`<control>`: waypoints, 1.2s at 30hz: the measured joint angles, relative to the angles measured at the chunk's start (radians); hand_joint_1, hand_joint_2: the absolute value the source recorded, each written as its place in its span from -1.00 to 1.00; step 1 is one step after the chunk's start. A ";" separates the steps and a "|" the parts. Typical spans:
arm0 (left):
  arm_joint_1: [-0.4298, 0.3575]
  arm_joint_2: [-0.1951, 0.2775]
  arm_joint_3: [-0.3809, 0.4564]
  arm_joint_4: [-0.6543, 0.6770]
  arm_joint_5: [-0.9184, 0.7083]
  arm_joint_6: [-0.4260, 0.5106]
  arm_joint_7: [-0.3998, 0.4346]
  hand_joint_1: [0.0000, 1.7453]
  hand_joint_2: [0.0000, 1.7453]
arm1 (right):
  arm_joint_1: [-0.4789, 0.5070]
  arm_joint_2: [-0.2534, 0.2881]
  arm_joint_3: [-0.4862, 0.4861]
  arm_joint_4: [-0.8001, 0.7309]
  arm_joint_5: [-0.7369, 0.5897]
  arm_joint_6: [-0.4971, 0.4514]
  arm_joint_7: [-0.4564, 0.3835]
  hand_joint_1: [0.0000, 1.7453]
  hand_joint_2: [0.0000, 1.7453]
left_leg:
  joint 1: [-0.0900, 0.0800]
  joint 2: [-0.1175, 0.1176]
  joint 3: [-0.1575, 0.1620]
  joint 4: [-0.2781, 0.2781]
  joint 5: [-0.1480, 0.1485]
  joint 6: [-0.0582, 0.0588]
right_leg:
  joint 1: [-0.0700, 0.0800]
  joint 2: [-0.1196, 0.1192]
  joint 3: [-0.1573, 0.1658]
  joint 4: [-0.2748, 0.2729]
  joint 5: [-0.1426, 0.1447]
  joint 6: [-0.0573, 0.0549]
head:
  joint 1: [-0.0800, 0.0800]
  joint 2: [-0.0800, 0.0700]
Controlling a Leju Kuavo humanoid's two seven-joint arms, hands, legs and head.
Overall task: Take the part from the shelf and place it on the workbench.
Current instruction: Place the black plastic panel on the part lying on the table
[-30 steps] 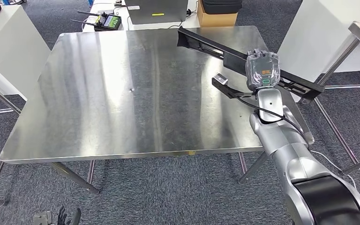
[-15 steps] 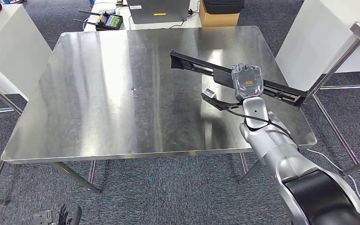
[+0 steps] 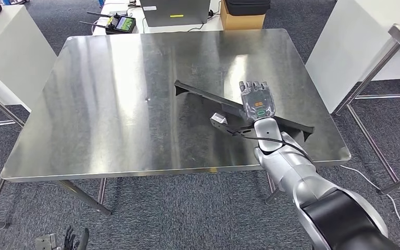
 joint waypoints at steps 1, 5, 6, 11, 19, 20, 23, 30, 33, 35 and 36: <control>0.000 0.000 0.000 0.000 0.000 0.000 0.000 -1.00 -1.00 | 0.000 0.002 0.000 0.002 0.000 0.000 -0.002 -1.00 -1.00 | 0.000 0.000 0.000 0.000 0.000 0.000 | 0.000 0.000 0.000 0.000 0.000 0.000 | 0.000 0.000; 0.000 -0.001 0.000 0.000 0.000 0.000 0.000 -1.00 -1.00 | 0.000 0.004 0.000 0.008 0.000 0.000 -0.005 -1.00 -1.00 | 0.000 0.000 0.000 0.000 0.000 0.000 | 0.000 0.000 0.000 0.000 0.000 0.000 | 0.000 0.000; 0.001 -0.001 0.000 0.000 0.000 0.000 0.000 -1.00 -1.00 | 0.000 0.004 0.000 0.009 0.000 0.000 -0.005 -1.00 -1.00 | 0.000 0.000 0.000 0.000 0.000 0.000 | 0.000 0.000 0.000 0.000 0.000 0.000 | 0.000 0.000; 0.001 -0.001 0.000 0.000 0.000 -0.001 0.000 -1.00 -1.00 | 0.001 0.005 0.000 0.014 -0.004 0.000 -0.016 -1.00 -1.00 | 0.000 0.000 0.000 0.000 0.000 0.000 | 0.000 0.000 0.001 0.000 0.000 0.000 | 0.000 0.000; 0.005 -0.001 0.002 0.000 0.000 -0.002 0.000 -1.00 -1.00 | 0.014 0.005 -0.007 0.018 -0.023 0.003 -0.042 -1.00 -1.00 | 0.000 0.000 0.000 0.000 0.000 0.000 | 0.000 0.000 0.001 0.000 0.000 0.000 | 0.000 0.000; 0.006 -0.001 0.002 0.000 0.000 -0.002 0.000 -1.00 -1.00 | 0.015 0.005 -0.008 0.018 -0.026 0.004 -0.046 -1.00 -1.00 | 0.000 0.000 0.000 0.000 0.000 0.000 | 0.000 0.000 0.001 0.000 0.000 0.000 | 0.000 0.000; 0.008 0.000 0.003 0.000 -0.002 -0.006 0.000 -1.00 -1.00 | 0.018 0.006 -0.022 0.019 -0.052 0.033 -0.082 -1.00 -1.00 | 0.000 0.000 0.000 0.000 0.000 0.000 | 0.000 0.000 0.001 0.000 0.000 0.000 | 0.000 0.000; 0.015 0.001 0.029 0.000 -0.015 -0.018 0.000 -1.00 -1.00 | 0.023 0.037 -0.134 0.019 -0.216 0.273 -0.249 -1.00 -1.00 | 0.000 0.000 0.001 0.000 0.000 0.000 | 0.000 0.000 0.001 0.000 0.000 0.000 | 0.000 0.000; 0.016 0.004 0.043 0.001 -0.023 -0.020 0.000 -1.00 -1.00 | 0.022 0.053 -0.177 0.019 -0.252 0.375 -0.285 -1.00 0.00 | 0.000 0.000 0.001 0.000 0.000 0.000 | 0.000 0.000 0.001 0.000 0.000 0.000 | 0.000 0.000; 0.016 0.005 0.049 0.001 -0.027 -0.020 0.000 -1.00 -1.00 | 0.021 0.058 -0.189 0.019 -0.259 0.407 -0.293 -1.00 1.00 | 0.000 0.000 0.001 0.000 0.000 0.000 | 0.000 0.000 0.001 0.000 0.000 0.000 | 0.000 0.000; 0.016 0.005 0.050 0.001 -0.027 -0.020 0.000 -1.00 -1.00 | 0.021 0.058 -0.190 0.019 -0.259 0.411 -0.294 -1.00 1.00 | 0.000 0.000 0.001 0.000 0.000 0.000 | 0.000 0.000 0.001 0.000 0.000 0.000 | 0.000 0.000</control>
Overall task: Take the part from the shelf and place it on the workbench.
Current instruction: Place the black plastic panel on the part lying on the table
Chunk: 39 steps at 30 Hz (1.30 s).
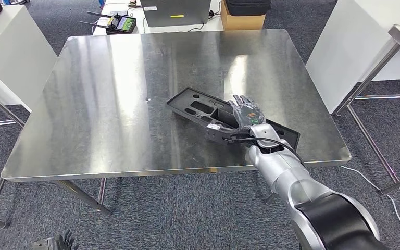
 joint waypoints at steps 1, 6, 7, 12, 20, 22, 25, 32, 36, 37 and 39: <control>0.000 0.000 0.000 0.000 0.000 0.000 0.000 -1.00 -1.00 | 0.000 0.000 0.000 0.000 0.000 0.000 0.000 -1.00 1.00 | 0.000 0.000 0.000 0.000 0.000 0.000 | 0.000 0.000 0.000 0.000 0.000 0.000 | 0.000 0.000; 0.000 0.000 0.004 0.000 -0.004 0.000 0.000 -1.00 -1.00 | 0.000 0.002 -0.006 0.000 0.000 0.008 -0.002 -1.00 1.00 | 0.000 0.000 0.000 0.000 0.000 0.000 | 0.000 0.000 0.000 0.000 0.000 0.000 | 0.000 0.000; 0.000 0.001 0.009 0.000 -0.008 -0.001 0.000 -1.00 -1.00 | 0.001 0.002 -0.010 0.000 0.000 0.009 -0.002 -1.00 1.00 | 0.000 0.000 0.000 0.000 0.000 0.000 | 0.000 0.000 0.000 0.000 0.000 0.000 | 0.000 0.000; -0.003 0.000 0.026 0.000 -0.033 -0.003 0.004 -1.00 -1.00 | 0.019 -0.008 -0.021 -0.004 0.034 -0.126 0.065 -1.00 1.00 | -0.002 0.000 0.001 0.000 0.000 0.000 | 0.000 0.000 0.001 0.000 0.000 0.000 | 0.000 0.000; -0.008 -0.007 0.033 0.000 -0.032 -0.010 0.002 -1.00 -1.00 | 0.066 -0.057 -0.061 -0.201 0.136 -0.506 0.128 -1.00 1.00 | -0.003 -0.001 0.002 0.000 0.000 0.000 | 0.000 0.000 0.002 0.000 0.000 0.000 | 0.000 0.000; -0.008 -0.008 0.040 0.000 -0.032 -0.011 0.001 -1.00 -1.00 | 0.125 -0.065 -0.122 -0.351 0.132 -0.529 0.086 -1.00 1.00 | -0.003 -0.001 0.002 0.000 -0.001 0.001 | -0.001 0.000 0.002 0.000 0.000 0.000 | 0.000 0.000; -0.010 -0.010 0.047 0.000 -0.033 -0.010 0.001 -1.00 -1.00 | 0.183 -0.067 -0.195 -0.506 0.126 -0.537 0.058 -1.00 1.00 | -0.003 -0.001 0.003 0.000 -0.002 0.001 | -0.002 0.000 0.002 0.000 0.000 0.000 | 0.000 0.000; -0.012 -0.013 0.052 0.000 -0.033 -0.010 0.001 -1.00 -1.00 | 0.234 -0.074 -0.260 -0.659 0.120 -0.537 0.047 -1.00 1.00 | -0.003 0.000 0.004 0.000 -0.002 0.001 | -0.002 0.001 0.003 -0.001 0.000 0.000 | 0.000 0.000; -0.010 -0.015 0.053 0.000 -0.034 -0.010 0.001 -1.00 -1.00 | 0.309 -0.038 -0.334 -0.785 0.008 -0.538 -0.193 -1.00 1.00 | -0.003 -0.001 0.004 0.000 -0.001 0.001 | -0.002 0.000 0.004 0.000 0.000 0.000 | 0.000 0.000; -0.009 -0.015 0.053 0.000 -0.033 -0.011 0.001 -1.00 -1.00 | 0.338 -0.014 -0.371 -0.827 -0.043 -0.539 -0.285 -1.00 1.00 | -0.002 -0.001 0.005 0.000 -0.002 0.001 | -0.002 0.000 0.004 0.000 -0.001 0.000 | 0.000 0.000; -0.007 -0.018 0.053 -0.003 -0.029 -0.012 0.001 -1.00 -1.00 | 0.391 0.034 -0.435 -0.885 -0.134 -0.539 -0.415 -1.00 1.00 | -0.001 -0.001 0.004 0.000 -0.002 0.001 | -0.001 0.000 0.004 0.000 -0.001 0.000 | 0.000 0.000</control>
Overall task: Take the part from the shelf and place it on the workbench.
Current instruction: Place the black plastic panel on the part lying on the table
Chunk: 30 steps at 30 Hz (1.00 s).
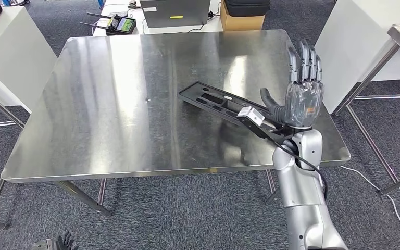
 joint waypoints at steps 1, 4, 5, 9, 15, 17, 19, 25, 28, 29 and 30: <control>0.002 -0.002 0.000 -0.003 0.002 -0.001 0.000 -1.00 -1.00 | 0.025 0.016 -0.017 -0.018 -0.034 0.000 -0.021 -1.00 1.00 | 0.001 0.000 0.000 0.000 0.000 0.000 | 0.001 0.000 0.000 0.000 0.000 0.000 | 0.000 0.000; 0.010 -0.005 0.005 -0.018 0.014 -0.008 0.000 -1.00 -1.00 | 0.080 0.031 -0.017 -0.045 -0.208 0.003 -0.031 -1.00 1.00 | 0.001 0.000 0.000 0.000 -0.001 0.000 | 0.001 0.000 0.000 0.000 0.000 0.000 | 0.000 0.000; 0.013 -0.005 0.008 -0.024 0.018 -0.009 0.000 -1.00 -1.00 | 0.098 0.029 -0.004 -0.056 -0.301 0.007 -0.034 -1.00 1.00 | 0.000 0.000 0.000 0.000 -0.001 0.000 | 0.001 0.000 0.000 0.000 0.000 0.000 | 0.001 0.000; 0.029 -0.005 0.023 -0.045 0.026 -0.007 0.000 -1.00 -1.00 | 0.194 0.012 0.069 -0.154 -0.610 0.053 -0.093 -1.00 1.00 | -0.001 0.000 0.000 0.000 -0.001 0.001 | 0.001 0.000 0.001 0.000 0.000 0.000 | 0.000 0.000; 0.051 -0.006 0.052 -0.069 0.038 0.003 0.000 -1.00 -1.00 | 0.380 0.006 0.167 -0.361 -0.906 0.193 -0.231 -1.00 1.00 | -0.001 0.000 0.000 0.000 -0.003 0.002 | 0.001 0.000 0.001 0.000 -0.001 -0.001 | 0.000 0.000; 0.053 -0.006 0.063 -0.077 0.044 0.009 0.000 -1.00 -1.00 | 0.432 0.008 0.194 -0.404 -0.955 0.224 -0.256 -1.00 1.00 | -0.001 0.000 0.000 0.000 -0.003 0.002 | 0.001 0.000 0.001 0.000 -0.002 -0.001 | 0.000 0.000; 0.055 -0.008 0.074 -0.085 0.051 0.016 -0.001 -1.00 -1.00 | 0.469 0.012 0.210 -0.430 -0.982 0.239 -0.270 -1.00 1.00 | -0.001 0.000 0.000 -0.001 -0.003 0.002 | 0.001 0.000 0.001 0.000 -0.002 -0.001 | 0.000 0.000; 0.061 -0.018 0.110 -0.110 0.059 0.023 -0.001 -1.00 -1.00 | 0.510 0.025 0.218 -0.447 -0.993 0.326 -0.278 -1.00 1.00 | -0.003 0.001 0.001 0.002 -0.005 0.005 | -0.004 0.000 0.003 -0.002 -0.001 0.000 | 0.000 0.000; 0.062 -0.020 0.127 -0.111 0.045 0.040 -0.001 -1.00 -1.00 | 0.520 0.031 0.218 -0.441 -0.974 0.368 -0.280 -1.00 1.00 | -0.004 0.001 0.003 0.003 -0.004 0.019 | -0.012 0.000 0.006 -0.009 0.004 0.007 | -0.002 0.000; 0.062 -0.020 0.131 -0.111 0.038 0.045 -0.001 -1.00 -1.00 | 0.522 0.033 0.217 -0.437 -0.967 0.378 -0.281 -1.00 1.00 | 0.000 0.002 0.007 -0.004 0.003 0.023 | -0.010 -0.001 0.006 -0.008 0.003 0.008 | -0.001 0.000; 0.062 -0.021 0.135 -0.111 0.031 0.047 -0.001 -1.00 -1.00 | 0.523 0.035 0.216 -0.433 -0.960 0.387 -0.281 -1.00 1.00 | 0.004 0.004 0.012 -0.013 0.011 0.027 | -0.008 -0.001 0.002 0.004 -0.007 0.008 | 0.000 0.000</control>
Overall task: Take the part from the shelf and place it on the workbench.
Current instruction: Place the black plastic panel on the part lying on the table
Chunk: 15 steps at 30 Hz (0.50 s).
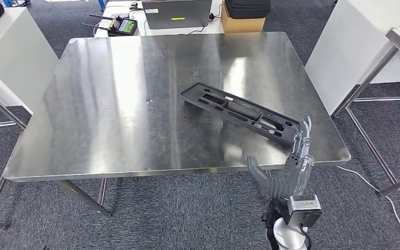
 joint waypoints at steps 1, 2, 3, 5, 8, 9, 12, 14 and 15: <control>0.000 -0.001 0.004 0.000 -0.006 0.001 0.000 -1.00 -1.00 | 0.001 0.002 -0.001 0.005 0.006 0.006 0.000 -1.00 1.00 | 0.004 0.002 0.004 -0.009 0.008 0.003 | 0.002 -0.001 -0.013 0.032 -0.022 -0.004 | 0.001 0.000; 0.000 -0.001 0.007 0.001 -0.010 0.002 0.000 -1.00 -1.00 | 0.003 0.002 -0.002 0.012 0.010 0.010 0.000 -1.00 1.00 | 0.007 0.004 0.006 -0.014 0.013 0.005 | 0.003 -0.001 -0.035 0.087 -0.054 -0.010 | 0.003 0.000; 0.000 -0.002 0.011 0.003 -0.013 0.002 0.000 -1.00 -1.00 | 0.005 0.003 -0.004 0.018 0.013 0.012 0.000 -1.00 1.00 | 0.008 0.005 0.004 -0.015 0.015 0.006 | 0.002 -0.001 -0.062 0.158 -0.091 -0.016 | 0.004 0.000; 0.001 -0.002 0.014 0.007 -0.016 0.002 0.000 -1.00 -1.00 | 0.011 0.003 -0.010 0.029 0.015 0.013 0.001 -1.00 1.00 | 0.009 0.006 -0.001 -0.014 0.017 0.003 | 0.000 -0.002 -0.099 0.267 -0.137 -0.015 | 0.004 0.000; 0.002 -0.004 0.015 0.013 -0.021 0.002 0.000 -1.00 -1.00 | 0.014 0.006 -0.015 0.038 0.015 0.016 0.003 -1.00 1.00 | 0.014 0.006 -0.008 -0.007 0.019 -0.006 | -0.008 -0.004 -0.025 0.169 -0.105 0.011 | 0.004 0.000; 0.002 -0.004 0.015 0.014 -0.022 0.002 0.000 -1.00 -1.00 | 0.013 0.007 -0.017 0.039 0.015 0.018 0.005 -1.00 1.00 | 0.015 0.005 -0.011 0.000 0.017 -0.011 | -0.010 -0.005 0.015 0.101 -0.090 0.017 | 0.006 0.000; 0.001 -0.005 0.015 0.016 -0.025 0.002 0.000 -1.00 -1.00 | 0.012 0.013 -0.021 0.042 0.015 0.024 0.008 -1.00 1.00 | 0.012 0.003 -0.024 0.021 0.012 -0.034 | -0.007 0.000 0.067 0.010 -0.069 0.006 | 0.006 0.000; 0.001 -0.005 0.016 0.017 -0.026 0.002 0.000 -1.00 -1.00 | 0.012 0.016 -0.024 0.044 0.015 0.025 0.009 -1.00 1.00 | 0.017 0.002 -0.029 0.024 0.014 -0.044 | -0.006 0.001 0.064 0.013 -0.061 -0.007 | 0.005 0.000; 0.001 -0.005 0.018 0.017 -0.026 0.002 0.000 -1.00 -1.00 | 0.012 0.018 -0.025 0.044 0.016 0.025 0.009 -1.00 1.00 | 0.020 0.002 -0.033 0.033 0.005 -0.049 | -0.007 0.001 0.062 0.012 -0.056 -0.015 | 0.005 0.000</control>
